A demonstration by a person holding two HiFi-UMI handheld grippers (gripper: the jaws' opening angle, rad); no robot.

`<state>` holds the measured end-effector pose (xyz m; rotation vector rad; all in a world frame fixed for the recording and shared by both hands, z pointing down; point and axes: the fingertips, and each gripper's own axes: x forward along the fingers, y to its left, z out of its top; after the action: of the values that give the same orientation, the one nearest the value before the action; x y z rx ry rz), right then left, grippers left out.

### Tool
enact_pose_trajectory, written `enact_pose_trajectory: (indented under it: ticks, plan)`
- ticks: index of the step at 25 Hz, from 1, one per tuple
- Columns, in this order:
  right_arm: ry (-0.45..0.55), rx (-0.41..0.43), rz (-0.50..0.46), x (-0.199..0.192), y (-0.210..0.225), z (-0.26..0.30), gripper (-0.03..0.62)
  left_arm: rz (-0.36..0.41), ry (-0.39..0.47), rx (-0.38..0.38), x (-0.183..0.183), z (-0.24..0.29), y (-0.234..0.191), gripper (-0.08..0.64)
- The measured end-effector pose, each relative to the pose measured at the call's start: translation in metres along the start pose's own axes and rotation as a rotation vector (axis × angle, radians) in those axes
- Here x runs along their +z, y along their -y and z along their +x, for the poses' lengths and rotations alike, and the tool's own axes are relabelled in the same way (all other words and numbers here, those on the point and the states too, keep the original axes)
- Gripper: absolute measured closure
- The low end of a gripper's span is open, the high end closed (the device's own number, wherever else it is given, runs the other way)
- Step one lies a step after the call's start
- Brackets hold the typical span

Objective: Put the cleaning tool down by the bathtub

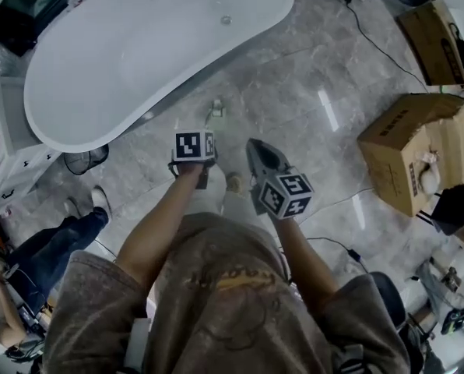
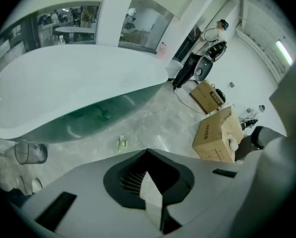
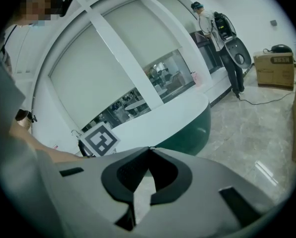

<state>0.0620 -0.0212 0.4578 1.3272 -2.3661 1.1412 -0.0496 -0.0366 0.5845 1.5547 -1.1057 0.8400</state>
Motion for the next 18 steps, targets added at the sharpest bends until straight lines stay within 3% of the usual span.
enact_pose_trajectory:
  ticks: [8,18]
  plan:
    - [0.014,0.084,-0.059,0.033,-0.046,-0.029,0.592,0.137,0.165,-0.094,0.008,-0.111,0.028,0.560]
    - [0.137,0.149,-0.189,0.092,-0.106,-0.075,0.592,0.272,0.385,-0.285,0.031,-0.230,0.058,0.560]
